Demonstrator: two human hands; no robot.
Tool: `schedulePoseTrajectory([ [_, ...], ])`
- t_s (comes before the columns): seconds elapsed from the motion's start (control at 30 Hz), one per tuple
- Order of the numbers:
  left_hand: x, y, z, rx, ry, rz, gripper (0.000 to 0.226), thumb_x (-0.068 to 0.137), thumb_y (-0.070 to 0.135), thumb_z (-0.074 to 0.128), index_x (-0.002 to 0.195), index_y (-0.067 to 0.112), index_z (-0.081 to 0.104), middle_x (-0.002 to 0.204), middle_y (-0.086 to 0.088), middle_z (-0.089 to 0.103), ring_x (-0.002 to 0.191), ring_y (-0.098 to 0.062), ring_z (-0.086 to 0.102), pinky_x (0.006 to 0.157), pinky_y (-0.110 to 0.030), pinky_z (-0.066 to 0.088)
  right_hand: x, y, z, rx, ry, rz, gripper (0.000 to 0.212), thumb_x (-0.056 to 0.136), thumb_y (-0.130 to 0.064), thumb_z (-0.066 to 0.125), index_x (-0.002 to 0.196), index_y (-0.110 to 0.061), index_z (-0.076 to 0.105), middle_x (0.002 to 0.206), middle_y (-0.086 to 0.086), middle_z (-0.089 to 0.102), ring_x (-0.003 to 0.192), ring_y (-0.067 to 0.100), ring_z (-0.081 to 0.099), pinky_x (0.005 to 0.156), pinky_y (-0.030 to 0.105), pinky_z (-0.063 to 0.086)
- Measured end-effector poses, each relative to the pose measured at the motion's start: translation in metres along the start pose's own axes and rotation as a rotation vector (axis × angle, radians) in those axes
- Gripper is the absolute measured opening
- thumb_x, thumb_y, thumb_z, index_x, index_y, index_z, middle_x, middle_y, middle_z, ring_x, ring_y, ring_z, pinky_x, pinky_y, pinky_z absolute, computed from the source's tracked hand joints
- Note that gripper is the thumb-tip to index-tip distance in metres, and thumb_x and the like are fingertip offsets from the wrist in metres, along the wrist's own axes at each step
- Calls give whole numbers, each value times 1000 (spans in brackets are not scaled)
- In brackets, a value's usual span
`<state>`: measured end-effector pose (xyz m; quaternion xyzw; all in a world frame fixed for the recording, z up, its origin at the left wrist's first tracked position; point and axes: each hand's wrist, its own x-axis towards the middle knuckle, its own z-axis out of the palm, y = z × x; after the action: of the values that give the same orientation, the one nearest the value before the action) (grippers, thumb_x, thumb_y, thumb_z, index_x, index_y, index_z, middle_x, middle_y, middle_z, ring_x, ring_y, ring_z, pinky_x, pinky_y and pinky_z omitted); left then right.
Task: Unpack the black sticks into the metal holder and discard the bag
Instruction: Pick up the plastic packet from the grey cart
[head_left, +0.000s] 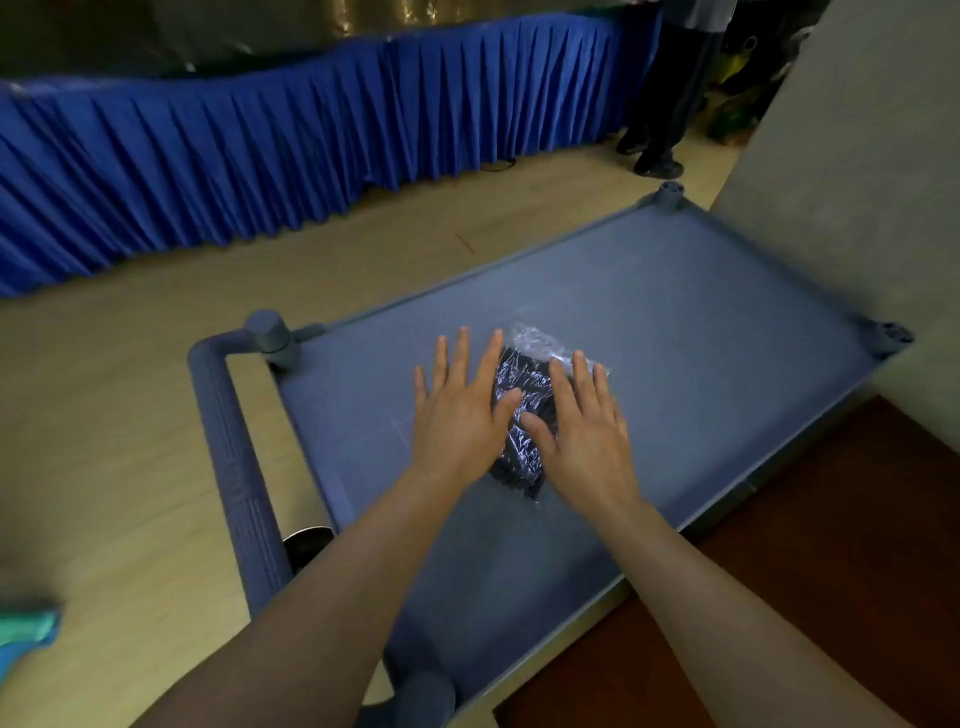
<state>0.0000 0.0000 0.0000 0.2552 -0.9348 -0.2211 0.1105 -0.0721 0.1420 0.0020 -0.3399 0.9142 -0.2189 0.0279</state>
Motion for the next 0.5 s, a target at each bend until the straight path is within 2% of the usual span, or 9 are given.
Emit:
schedulePoseTrajectory([
  [0.1, 10, -4, 12, 38, -82, -107, 66, 104, 50, 38, 161, 21, 19, 165, -19, 25, 154, -35, 18, 120, -55, 20, 7, 7, 11, 17, -56, 80, 71, 102, -53, 44, 160, -19, 19, 169, 9, 10, 155, 29, 11, 121, 46, 19],
  [0.2, 16, -4, 21, 37, -140, -177, 56, 104, 46, 43, 147, 10, 38, 143, -19, 50, 135, -37, 41, 106, -51, 35, 8, 13, 21, 25, -115, 163, 70, 102, -50, 48, 158, -16, 25, 167, 12, 16, 145, 38, 27, 117, 47, 29],
  [0.33, 20, -2, 26, -55, -199, -232, 50, 103, 41, 49, 138, 6, 45, 133, -21, 55, 127, -40, 48, 102, -52, 44, 8, 17, 26, 41, -145, 250, 68, 101, -49, 50, 156, -16, 29, 166, 13, 21, 136, 43, 35, 114, 46, 31],
  [0.5, 20, -2, 35, -50, -198, -286, 50, 101, 41, 54, 136, 6, 46, 135, -21, 54, 128, -40, 47, 104, -51, 42, 5, 16, 33, 76, -173, 279, 67, 101, -49, 49, 156, -16, 29, 166, 12, 20, 136, 42, 36, 111, 47, 35],
])
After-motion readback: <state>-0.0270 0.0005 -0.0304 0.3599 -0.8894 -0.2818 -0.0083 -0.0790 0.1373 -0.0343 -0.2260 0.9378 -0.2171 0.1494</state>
